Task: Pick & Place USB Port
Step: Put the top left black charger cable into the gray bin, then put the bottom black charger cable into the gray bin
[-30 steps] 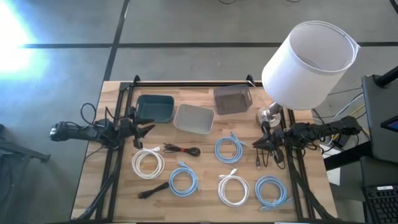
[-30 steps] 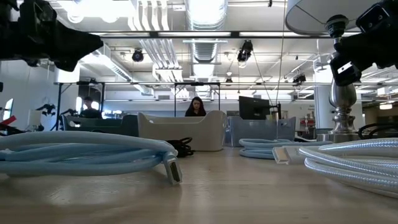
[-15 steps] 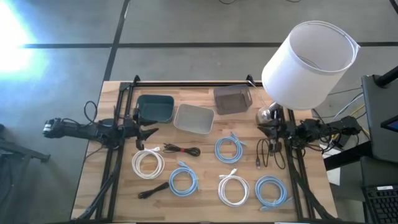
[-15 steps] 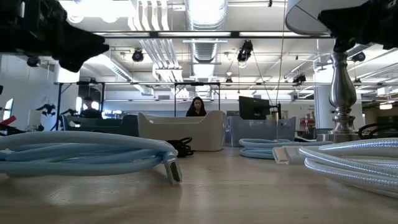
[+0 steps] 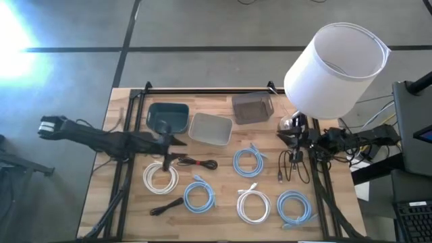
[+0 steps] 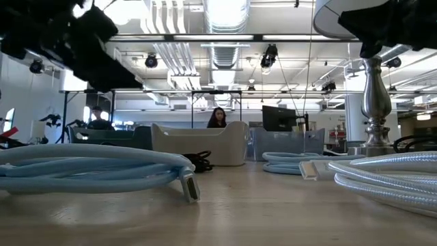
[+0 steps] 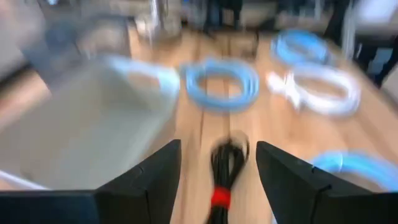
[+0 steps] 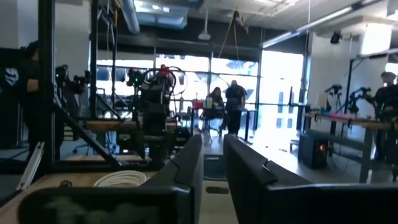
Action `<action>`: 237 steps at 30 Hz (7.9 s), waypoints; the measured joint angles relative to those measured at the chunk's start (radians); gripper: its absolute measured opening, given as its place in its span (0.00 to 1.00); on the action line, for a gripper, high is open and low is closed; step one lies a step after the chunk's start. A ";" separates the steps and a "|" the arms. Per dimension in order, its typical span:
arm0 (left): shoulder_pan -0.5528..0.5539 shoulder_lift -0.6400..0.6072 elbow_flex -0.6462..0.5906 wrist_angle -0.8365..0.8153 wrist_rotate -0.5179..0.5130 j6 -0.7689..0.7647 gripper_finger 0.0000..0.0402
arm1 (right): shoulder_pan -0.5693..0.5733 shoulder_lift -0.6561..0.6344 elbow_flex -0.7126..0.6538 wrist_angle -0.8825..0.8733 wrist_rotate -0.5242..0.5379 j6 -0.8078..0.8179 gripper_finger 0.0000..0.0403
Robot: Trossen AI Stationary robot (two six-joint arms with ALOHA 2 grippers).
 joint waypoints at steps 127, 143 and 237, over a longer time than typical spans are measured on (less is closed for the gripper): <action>0.221 0.506 0.770 -0.997 0.300 -0.078 0.51 | 0.001 0.900 0.584 -0.455 -0.017 0.215 0.33; -0.410 0.508 0.612 -0.784 0.166 -0.731 0.51 | 0.001 0.900 0.614 -0.470 -0.015 0.173 0.33; 0.582 0.736 0.655 -0.968 -0.389 0.332 0.17 | 0.001 0.900 0.601 -0.470 -0.020 0.341 0.23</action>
